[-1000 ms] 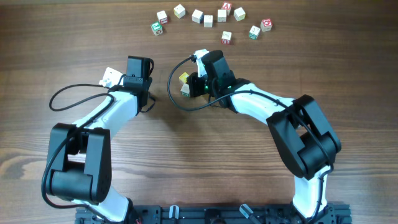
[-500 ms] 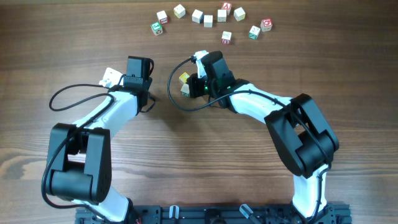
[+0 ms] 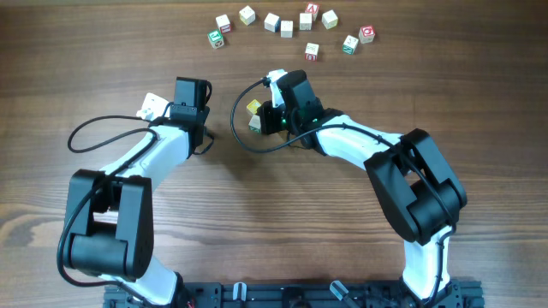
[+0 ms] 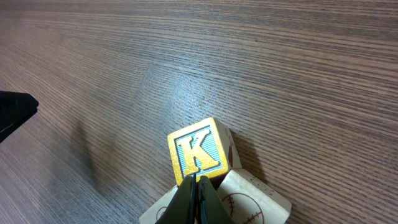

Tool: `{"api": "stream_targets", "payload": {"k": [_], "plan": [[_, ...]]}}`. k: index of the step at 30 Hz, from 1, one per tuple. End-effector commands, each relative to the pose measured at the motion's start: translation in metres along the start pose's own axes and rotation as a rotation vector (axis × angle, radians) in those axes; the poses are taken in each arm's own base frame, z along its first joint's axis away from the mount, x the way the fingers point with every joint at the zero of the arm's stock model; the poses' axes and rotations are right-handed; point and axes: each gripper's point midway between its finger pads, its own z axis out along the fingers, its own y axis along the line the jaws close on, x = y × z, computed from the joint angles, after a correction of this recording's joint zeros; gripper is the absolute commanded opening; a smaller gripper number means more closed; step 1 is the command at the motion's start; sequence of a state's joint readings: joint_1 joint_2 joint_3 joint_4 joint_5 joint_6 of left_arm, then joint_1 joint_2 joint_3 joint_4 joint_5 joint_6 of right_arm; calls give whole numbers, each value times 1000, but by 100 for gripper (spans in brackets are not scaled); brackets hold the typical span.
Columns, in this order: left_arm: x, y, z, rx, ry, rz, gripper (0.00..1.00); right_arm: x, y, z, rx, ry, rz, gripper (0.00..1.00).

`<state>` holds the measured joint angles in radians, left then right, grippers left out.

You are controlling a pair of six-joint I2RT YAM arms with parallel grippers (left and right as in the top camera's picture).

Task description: Form a circle

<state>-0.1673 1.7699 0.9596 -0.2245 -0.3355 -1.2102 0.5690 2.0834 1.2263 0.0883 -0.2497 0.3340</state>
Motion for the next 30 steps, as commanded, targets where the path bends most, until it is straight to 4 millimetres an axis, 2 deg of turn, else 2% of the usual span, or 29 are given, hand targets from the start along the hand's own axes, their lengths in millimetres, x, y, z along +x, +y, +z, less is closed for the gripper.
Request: {"api": "stream_targets", "payload": {"k": [1,20,25,30], "plan": [[-6,-2,-3,5,-18,-16,4,12,-4,7,10,31,-13,5],[-6,-2,-3,5,-18,-16,4,14,-6,4,23,41,-11,5],[-6,-2,-3,5,-18,-16,4,5,-2,0,14,15,-18,4],[-6,-2,-3,5,-19,-16,4,-15,8,-16,5,-33,-55,5]]}}
